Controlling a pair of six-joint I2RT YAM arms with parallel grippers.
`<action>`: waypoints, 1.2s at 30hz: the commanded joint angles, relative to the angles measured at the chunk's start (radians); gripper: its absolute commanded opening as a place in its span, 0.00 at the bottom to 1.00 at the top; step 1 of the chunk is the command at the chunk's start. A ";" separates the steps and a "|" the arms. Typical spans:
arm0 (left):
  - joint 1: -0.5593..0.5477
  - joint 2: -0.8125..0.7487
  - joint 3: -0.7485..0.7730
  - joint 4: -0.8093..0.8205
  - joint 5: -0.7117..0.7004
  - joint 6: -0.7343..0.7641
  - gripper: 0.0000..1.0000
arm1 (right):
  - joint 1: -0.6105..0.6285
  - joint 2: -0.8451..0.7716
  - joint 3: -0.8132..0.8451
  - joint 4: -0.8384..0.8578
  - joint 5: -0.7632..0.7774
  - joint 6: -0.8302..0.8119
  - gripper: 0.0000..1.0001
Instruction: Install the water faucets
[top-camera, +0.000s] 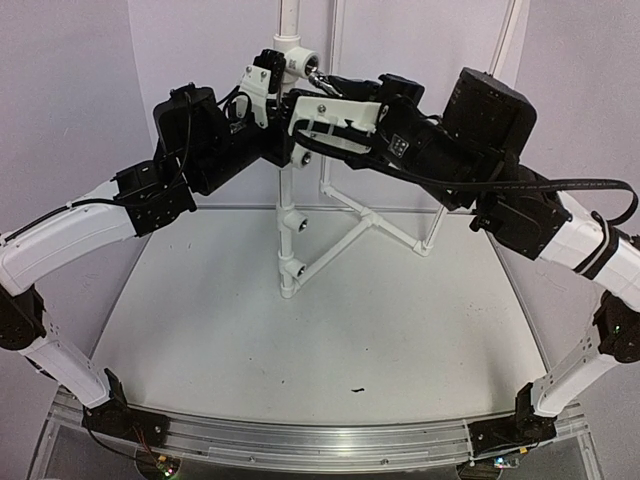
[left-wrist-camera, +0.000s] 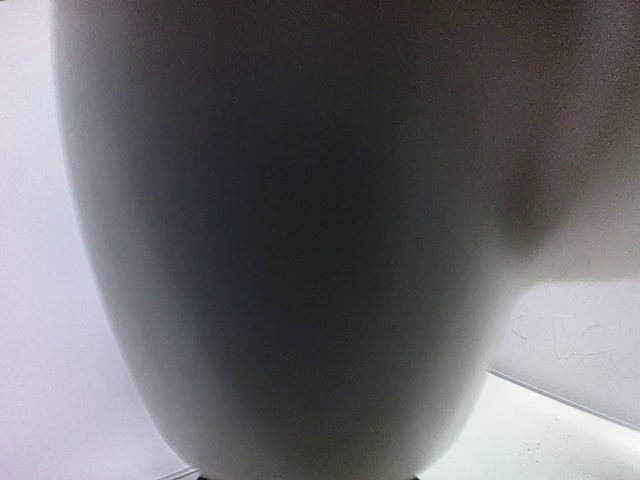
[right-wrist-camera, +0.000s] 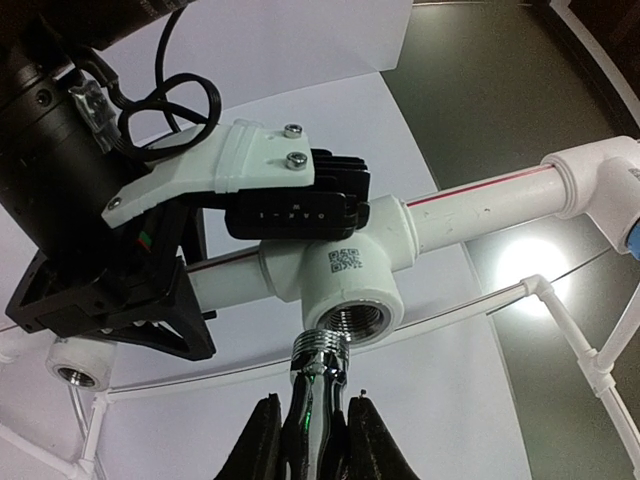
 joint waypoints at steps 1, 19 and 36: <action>0.009 -0.018 -0.031 -0.074 -0.027 0.011 0.00 | -0.004 0.017 0.038 0.127 0.018 -0.091 0.00; 0.009 -0.010 -0.054 -0.074 0.012 0.030 0.00 | -0.008 0.021 0.016 0.233 0.008 -0.206 0.00; 0.009 -0.032 -0.123 -0.074 0.096 0.072 0.00 | -0.008 0.092 0.267 -0.230 0.012 -0.016 0.00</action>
